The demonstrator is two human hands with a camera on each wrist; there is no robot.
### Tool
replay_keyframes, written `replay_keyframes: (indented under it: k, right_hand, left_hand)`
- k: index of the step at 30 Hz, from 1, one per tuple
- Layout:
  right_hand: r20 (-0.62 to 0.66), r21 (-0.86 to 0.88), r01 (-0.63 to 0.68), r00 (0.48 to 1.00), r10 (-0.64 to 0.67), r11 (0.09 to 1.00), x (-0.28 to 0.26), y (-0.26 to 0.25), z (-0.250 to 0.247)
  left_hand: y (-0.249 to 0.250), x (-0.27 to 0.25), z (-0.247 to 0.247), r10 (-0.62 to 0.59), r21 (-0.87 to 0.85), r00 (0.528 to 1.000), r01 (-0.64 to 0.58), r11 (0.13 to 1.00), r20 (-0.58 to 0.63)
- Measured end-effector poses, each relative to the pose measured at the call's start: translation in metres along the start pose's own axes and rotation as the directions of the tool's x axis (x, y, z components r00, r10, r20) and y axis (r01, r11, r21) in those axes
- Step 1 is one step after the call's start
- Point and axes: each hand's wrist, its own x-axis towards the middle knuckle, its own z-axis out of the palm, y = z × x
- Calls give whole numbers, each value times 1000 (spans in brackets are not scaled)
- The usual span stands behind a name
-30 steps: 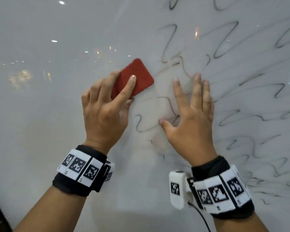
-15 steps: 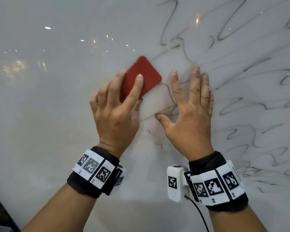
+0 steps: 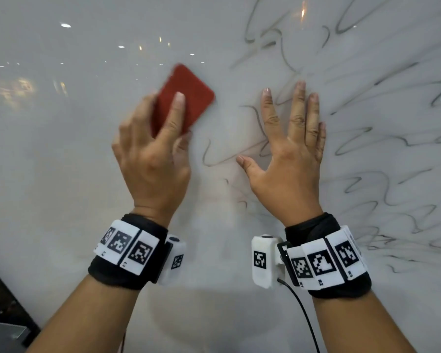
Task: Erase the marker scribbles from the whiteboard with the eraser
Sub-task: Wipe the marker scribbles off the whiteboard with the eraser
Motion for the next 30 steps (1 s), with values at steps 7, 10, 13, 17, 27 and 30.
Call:
replay_keyframes:
  k: [7,10,13,17,27,30]
  right_hand:
    - [32,-9,24,999,-24,1000,-8,7,0]
    - [64,-18,13,998,-12,1000,-21,14,0]
    - [63,-13,-19,998,20,1000,-29,17,2]
    - [54,-18,-21,998,22,1000,-30,19,6]
    - [37,-22,-43,998,44,999,-35,21,10]
    - [45,-14,-35,998,35,999,-37,21,11]
  left_hand:
    - [23,-42,3,264,14,961,-266,964,79]
    - [14,-25,3,124,10,991,-125,992,40]
    - [20,-18,3,-37,-5,999,37,999,-15]
    - [31,-62,5,197,8,977,-199,980,78]
    - [31,-56,5,100,0,994,-100,995,40]
    - [32,-80,2,284,-5,951,-285,958,127]
